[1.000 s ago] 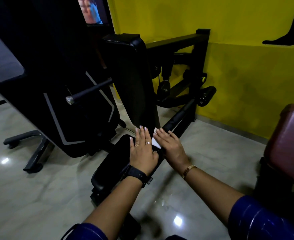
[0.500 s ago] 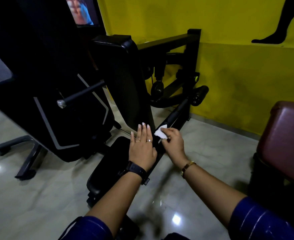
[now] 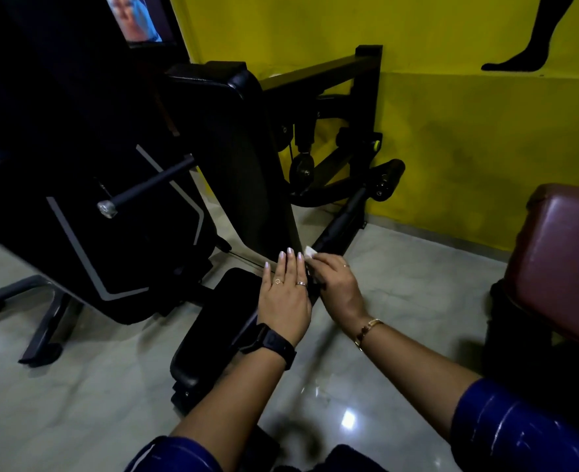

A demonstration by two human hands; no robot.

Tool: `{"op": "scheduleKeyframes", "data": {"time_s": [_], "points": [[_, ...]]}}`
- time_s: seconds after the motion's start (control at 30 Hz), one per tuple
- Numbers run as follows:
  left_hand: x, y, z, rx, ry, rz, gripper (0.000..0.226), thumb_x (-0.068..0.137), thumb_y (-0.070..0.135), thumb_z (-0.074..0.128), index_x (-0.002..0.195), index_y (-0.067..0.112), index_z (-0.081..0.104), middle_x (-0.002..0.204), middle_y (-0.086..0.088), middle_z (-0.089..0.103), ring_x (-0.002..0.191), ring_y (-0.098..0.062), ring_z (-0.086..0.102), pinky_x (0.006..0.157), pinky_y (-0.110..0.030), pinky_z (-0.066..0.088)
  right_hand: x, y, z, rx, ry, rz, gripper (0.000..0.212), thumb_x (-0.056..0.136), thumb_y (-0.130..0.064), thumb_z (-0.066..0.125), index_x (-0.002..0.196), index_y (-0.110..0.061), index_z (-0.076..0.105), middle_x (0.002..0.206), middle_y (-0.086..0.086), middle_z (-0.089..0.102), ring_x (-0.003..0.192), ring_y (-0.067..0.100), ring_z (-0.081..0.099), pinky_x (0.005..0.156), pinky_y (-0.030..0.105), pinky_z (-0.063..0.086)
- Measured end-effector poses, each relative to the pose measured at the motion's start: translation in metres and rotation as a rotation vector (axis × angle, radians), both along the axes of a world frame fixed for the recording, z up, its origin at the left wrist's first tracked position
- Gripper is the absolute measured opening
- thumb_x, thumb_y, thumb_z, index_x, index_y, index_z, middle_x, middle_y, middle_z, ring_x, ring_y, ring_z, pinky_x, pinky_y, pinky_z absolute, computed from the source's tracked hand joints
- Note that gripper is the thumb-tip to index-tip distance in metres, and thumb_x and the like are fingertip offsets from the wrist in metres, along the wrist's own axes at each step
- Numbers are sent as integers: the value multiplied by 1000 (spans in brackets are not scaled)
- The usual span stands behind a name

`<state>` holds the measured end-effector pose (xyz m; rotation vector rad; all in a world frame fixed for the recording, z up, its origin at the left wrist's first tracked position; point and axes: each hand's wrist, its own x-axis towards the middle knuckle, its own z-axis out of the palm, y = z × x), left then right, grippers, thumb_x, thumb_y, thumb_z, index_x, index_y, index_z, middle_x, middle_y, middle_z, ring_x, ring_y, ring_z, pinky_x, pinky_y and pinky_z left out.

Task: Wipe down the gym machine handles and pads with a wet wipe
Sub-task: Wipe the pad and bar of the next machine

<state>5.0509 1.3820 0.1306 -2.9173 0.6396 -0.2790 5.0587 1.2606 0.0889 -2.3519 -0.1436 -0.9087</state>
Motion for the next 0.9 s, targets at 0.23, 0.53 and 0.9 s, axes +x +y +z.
{"op": "scheduleKeyframes", "data": {"time_s": [0.23,0.53,0.9], "points": [[4,5,-9,-27,7,-58,70,100,27,36,154,3,-3,163,-17,1,151,-28,1,119,-46,-4,40,-21,14,233,92,-283,13,84,-9,65,92,-6,76,86,8,73,76,28,66,76,14,29],[6,6,-11,-71,-52,-67,76,95,31,48,151,3,4,161,-15,16,149,-27,15,115,-46,-1,10,-8,-3,-61,5,-122,24,83,-2,61,104,-2,72,103,14,71,94,24,62,95,12,35],[7,6,-6,-11,-49,-89,80,88,36,58,149,8,15,158,-13,25,148,-24,22,117,-48,-3,6,2,-11,154,210,-64,54,96,-36,38,139,-5,48,147,12,42,137,21,38,112,25,27]]}}
